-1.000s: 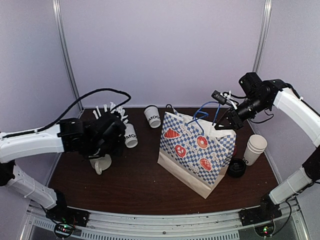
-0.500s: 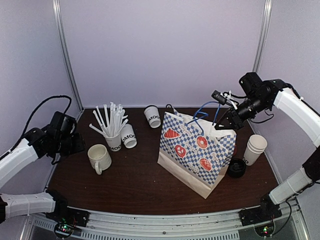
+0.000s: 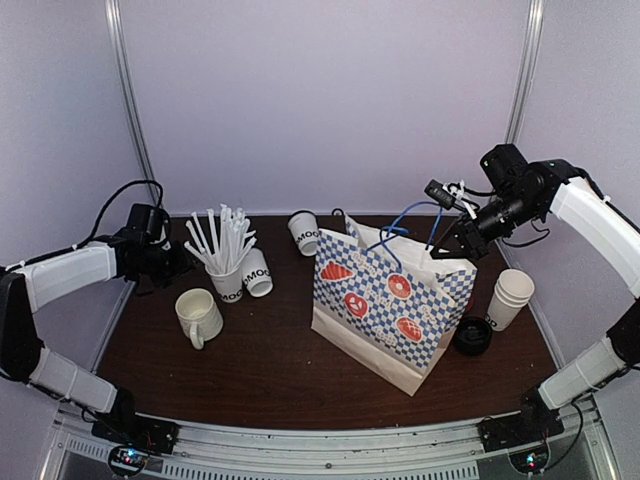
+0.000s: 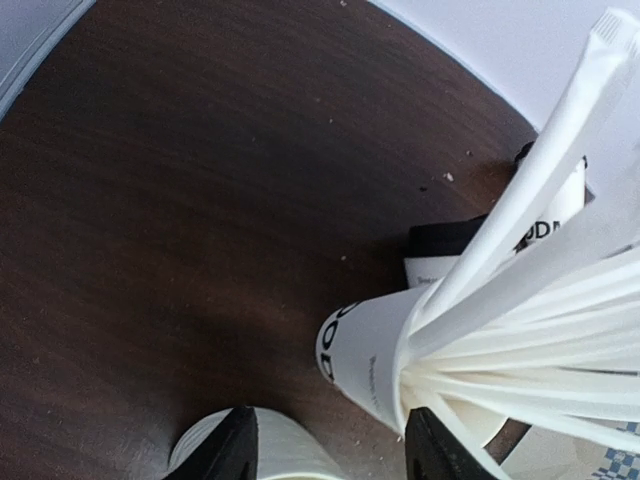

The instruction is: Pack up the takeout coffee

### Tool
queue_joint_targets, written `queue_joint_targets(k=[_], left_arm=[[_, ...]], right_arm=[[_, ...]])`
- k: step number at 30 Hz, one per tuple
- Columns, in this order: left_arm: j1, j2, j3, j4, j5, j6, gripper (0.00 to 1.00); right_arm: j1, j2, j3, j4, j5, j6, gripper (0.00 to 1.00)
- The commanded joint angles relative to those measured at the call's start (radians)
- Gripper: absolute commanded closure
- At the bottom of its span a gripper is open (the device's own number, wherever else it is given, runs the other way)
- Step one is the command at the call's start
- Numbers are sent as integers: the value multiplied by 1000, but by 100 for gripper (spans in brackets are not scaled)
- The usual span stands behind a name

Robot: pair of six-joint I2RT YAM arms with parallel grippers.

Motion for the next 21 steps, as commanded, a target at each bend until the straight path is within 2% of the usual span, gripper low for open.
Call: queue_joint_targets(k=[1, 6, 14, 21], left_arm=[[8, 58, 71, 122, 64, -2, 48], [7, 112, 107, 101, 58, 6, 50], [7, 172, 169, 49, 78, 36, 61], [6, 184, 200, -42, 111, 67, 67]], right_arm=[[-5, -15, -9, 16, 4, 2, 100], [-5, -10, -14, 20, 7, 1, 100], [-5, -2, -26, 27, 12, 1, 100], [-5, 5, -28, 34, 11, 1, 100]])
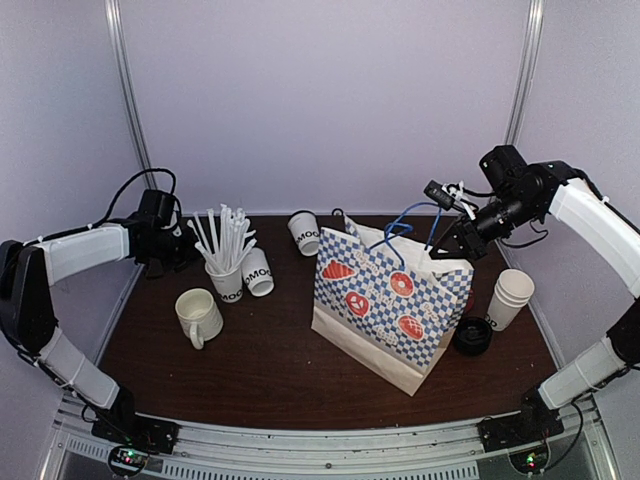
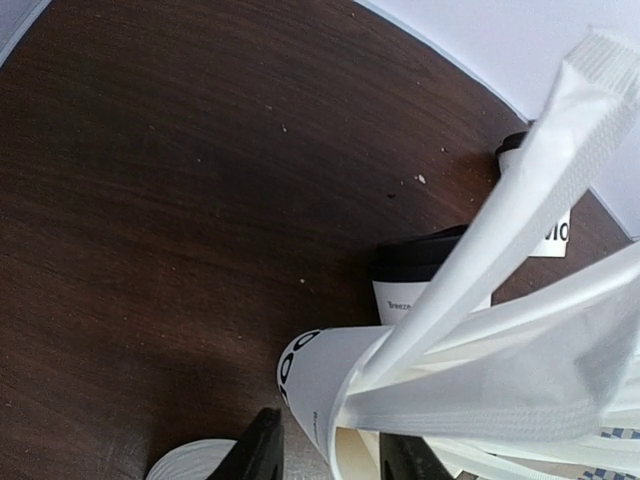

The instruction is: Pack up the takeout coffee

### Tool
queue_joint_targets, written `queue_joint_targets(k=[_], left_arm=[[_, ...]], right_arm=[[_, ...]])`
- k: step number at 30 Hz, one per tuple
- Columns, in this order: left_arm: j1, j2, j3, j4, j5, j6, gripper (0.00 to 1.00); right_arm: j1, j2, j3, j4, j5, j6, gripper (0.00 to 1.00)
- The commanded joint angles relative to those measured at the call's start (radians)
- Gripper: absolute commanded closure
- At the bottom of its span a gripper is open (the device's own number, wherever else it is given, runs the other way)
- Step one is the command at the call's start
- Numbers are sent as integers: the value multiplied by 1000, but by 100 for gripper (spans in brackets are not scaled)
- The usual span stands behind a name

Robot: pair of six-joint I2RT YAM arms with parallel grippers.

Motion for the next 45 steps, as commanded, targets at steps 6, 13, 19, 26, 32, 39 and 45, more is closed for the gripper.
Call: queue_joint_targets(k=[6, 13, 19, 26, 32, 39, 45], left_arm=[[6, 16, 22, -86, 65, 65, 70], [6, 62, 47, -96, 90, 81, 75], [6, 103, 88, -103, 92, 86, 82], [6, 95, 148, -184, 50, 122, 100], [22, 91, 194, -267, 5, 178, 100], [129, 72, 236, -300, 1, 216, 100], [252, 100, 269, -294, 23, 240, 100]], right_arm=[[-5, 17, -9, 11, 9, -1, 99], [-5, 28, -5, 10, 7, -2, 99], [-4, 22, -15, 11, 12, -4, 99], [-5, 16, -29, 19, 19, -4, 99], [-5, 18, -32, 22, 18, -7, 99], [-5, 13, -34, 20, 16, -11, 99], [-5, 10, -36, 22, 19, -10, 99]])
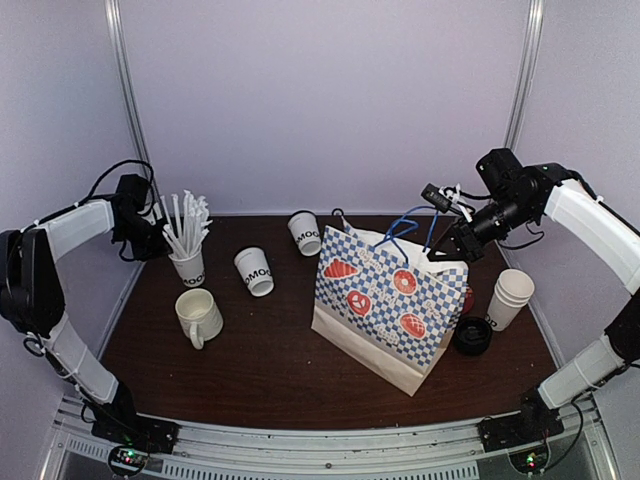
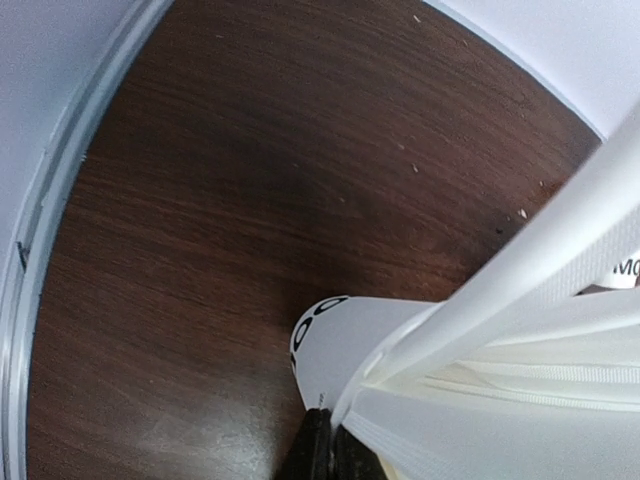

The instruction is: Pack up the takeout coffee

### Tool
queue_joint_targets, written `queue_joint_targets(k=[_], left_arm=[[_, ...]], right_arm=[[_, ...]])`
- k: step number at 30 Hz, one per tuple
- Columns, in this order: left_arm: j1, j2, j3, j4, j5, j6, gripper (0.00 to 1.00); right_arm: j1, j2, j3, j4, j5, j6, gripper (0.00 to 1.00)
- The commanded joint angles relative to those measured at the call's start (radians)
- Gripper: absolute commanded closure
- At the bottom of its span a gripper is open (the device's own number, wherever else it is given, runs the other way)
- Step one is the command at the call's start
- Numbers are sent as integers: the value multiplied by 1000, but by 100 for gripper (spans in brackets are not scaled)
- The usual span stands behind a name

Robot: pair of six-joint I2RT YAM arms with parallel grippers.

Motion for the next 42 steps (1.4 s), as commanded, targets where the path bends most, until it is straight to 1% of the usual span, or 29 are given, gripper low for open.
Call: queue_joint_targets(k=[1, 5, 10, 13, 16, 19, 23, 27, 29, 30, 32, 34, 37, 39, 41, 42], left_arm=[[85, 5, 43, 21, 11, 34, 100], [149, 44, 41, 59, 40, 21, 100], [188, 82, 49, 89, 32, 21, 100], [207, 101, 56, 94, 51, 22, 100], [212, 101, 63, 81, 52, 28, 77], [212, 80, 64, 62, 38, 28, 61], [210, -7, 60, -1, -20, 15, 51], [196, -200, 1, -19, -81, -26, 46], [145, -295, -8, -23, -148, -7, 42], [100, -331, 3, -35, -187, 9, 40], [5, -376, 41, -59, -262, 47, 38], [-79, -391, 74, -67, -296, 61, 34], [-179, -357, 106, -66, -238, 41, 29], [-267, -312, 110, -45, -230, 19, 26], [-368, -250, 108, -12, -263, -6, 21], [-408, -195, 113, -2, -293, -17, 20]], right_arm=[[-5, -9, -17, 2, 18, -7, 99], [-5, -10, -17, 1, 18, -7, 99], [-5, -12, -19, 1, 17, -7, 99], [-4, -13, -21, 0, 18, -7, 99], [-4, -13, -22, 1, 18, -8, 99], [-5, -11, -19, 0, 15, -8, 99], [-5, -3, -10, -5, 11, -7, 99], [-5, 6, 0, -9, 11, -7, 99], [-5, 10, 10, -15, 12, -7, 99], [-5, 12, 13, -18, 13, -7, 99], [-5, 13, 17, -20, 16, -7, 99], [-5, 14, 15, -20, 16, -8, 99], [-5, 16, 8, -20, 17, -10, 99], [-5, 14, 6, -22, 18, -9, 99], [-4, 11, 3, -21, 18, -10, 99], [-5, 8, 4, -22, 19, -9, 99]])
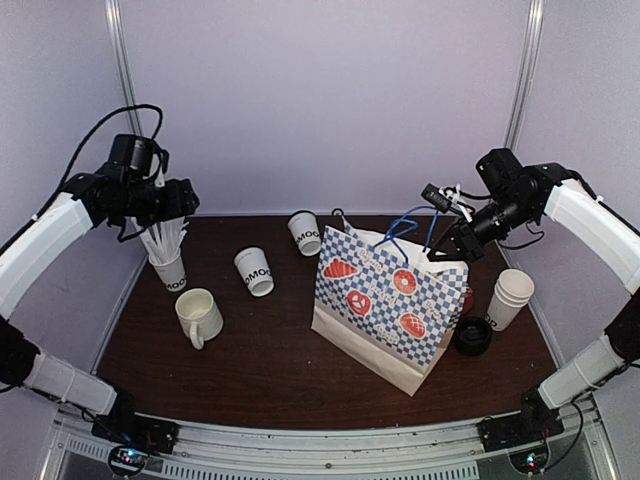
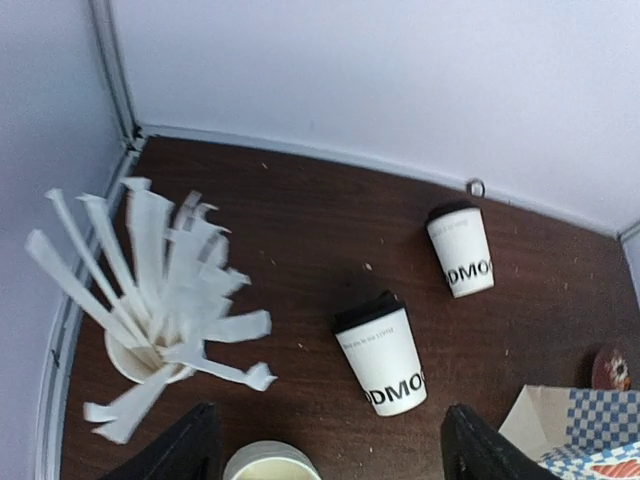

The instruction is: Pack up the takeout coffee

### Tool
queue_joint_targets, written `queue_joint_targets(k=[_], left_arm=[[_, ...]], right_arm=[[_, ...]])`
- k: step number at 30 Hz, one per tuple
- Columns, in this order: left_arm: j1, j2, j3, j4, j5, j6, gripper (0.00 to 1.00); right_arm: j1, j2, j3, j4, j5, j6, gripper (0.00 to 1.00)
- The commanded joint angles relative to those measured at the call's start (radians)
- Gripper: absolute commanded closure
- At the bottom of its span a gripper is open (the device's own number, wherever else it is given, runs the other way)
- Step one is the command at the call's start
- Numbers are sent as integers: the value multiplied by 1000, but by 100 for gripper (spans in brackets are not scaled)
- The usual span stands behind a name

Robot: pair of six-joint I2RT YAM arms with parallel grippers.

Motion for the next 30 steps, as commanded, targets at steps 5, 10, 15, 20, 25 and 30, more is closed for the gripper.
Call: queue_joint_targets(k=[5, 10, 15, 20, 25, 30], left_arm=[[-247, 325, 64, 49, -125, -153, 19], [-255, 428, 48, 137, -160, -242, 3], [-254, 562, 121, 130, -172, -264, 2], [-254, 653, 164, 133, -153, -335, 2], [-254, 731, 234, 71, -182, -384, 2], [-249, 788, 252, 79, -173, -419, 2]], right_arm=[[-4, -8, 1, -19, 17, -8, 99], [-5, -16, 2, -18, 12, -9, 99], [-5, -15, 6, -21, 11, -14, 92], [-5, -16, 13, -26, 13, -20, 83], [-5, -21, 17, -30, 19, -22, 77], [-5, -27, 13, -28, 17, -25, 72]])
